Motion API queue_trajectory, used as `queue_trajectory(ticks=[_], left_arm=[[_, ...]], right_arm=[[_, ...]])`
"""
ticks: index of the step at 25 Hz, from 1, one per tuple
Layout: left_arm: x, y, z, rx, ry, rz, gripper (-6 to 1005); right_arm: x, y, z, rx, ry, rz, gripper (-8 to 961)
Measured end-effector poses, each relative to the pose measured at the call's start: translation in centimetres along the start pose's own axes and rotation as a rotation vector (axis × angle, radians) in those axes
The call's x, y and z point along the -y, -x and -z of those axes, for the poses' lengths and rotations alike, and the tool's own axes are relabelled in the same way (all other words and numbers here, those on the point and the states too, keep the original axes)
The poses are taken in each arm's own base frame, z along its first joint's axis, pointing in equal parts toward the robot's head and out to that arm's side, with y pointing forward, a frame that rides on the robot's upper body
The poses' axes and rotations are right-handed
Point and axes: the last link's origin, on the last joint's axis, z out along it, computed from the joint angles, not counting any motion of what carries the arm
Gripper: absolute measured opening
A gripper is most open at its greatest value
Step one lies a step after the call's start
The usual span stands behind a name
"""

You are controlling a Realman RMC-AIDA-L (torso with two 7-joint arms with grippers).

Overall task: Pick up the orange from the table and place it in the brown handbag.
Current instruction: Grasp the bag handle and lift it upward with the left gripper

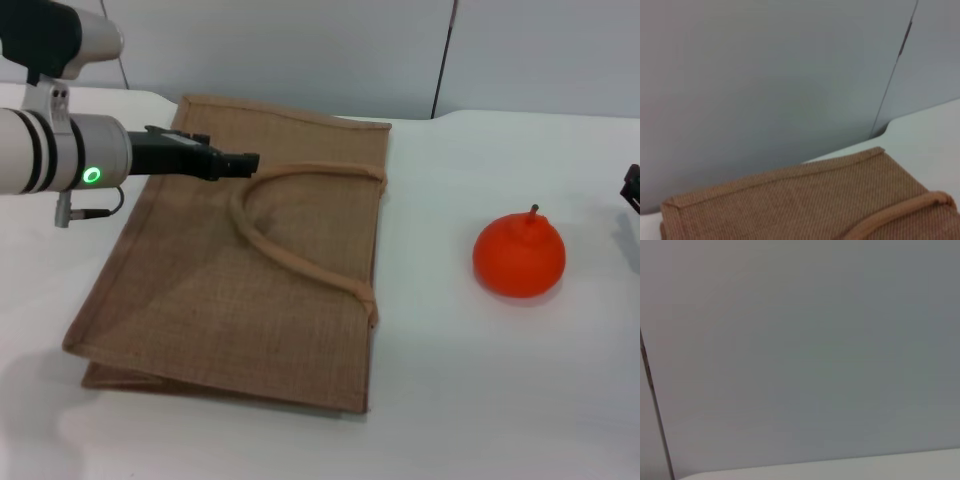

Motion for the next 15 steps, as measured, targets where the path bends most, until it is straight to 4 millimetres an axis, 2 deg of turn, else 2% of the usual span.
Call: queue_trajectory(ticks=[15], left_arm=[[-0.1, 0.9, -2.1, 0.069, -0.007, -0.015, 842]], right_arm=[[-0.2, 0.2, -0.1, 0.008, 0.006, 0.000, 896]])
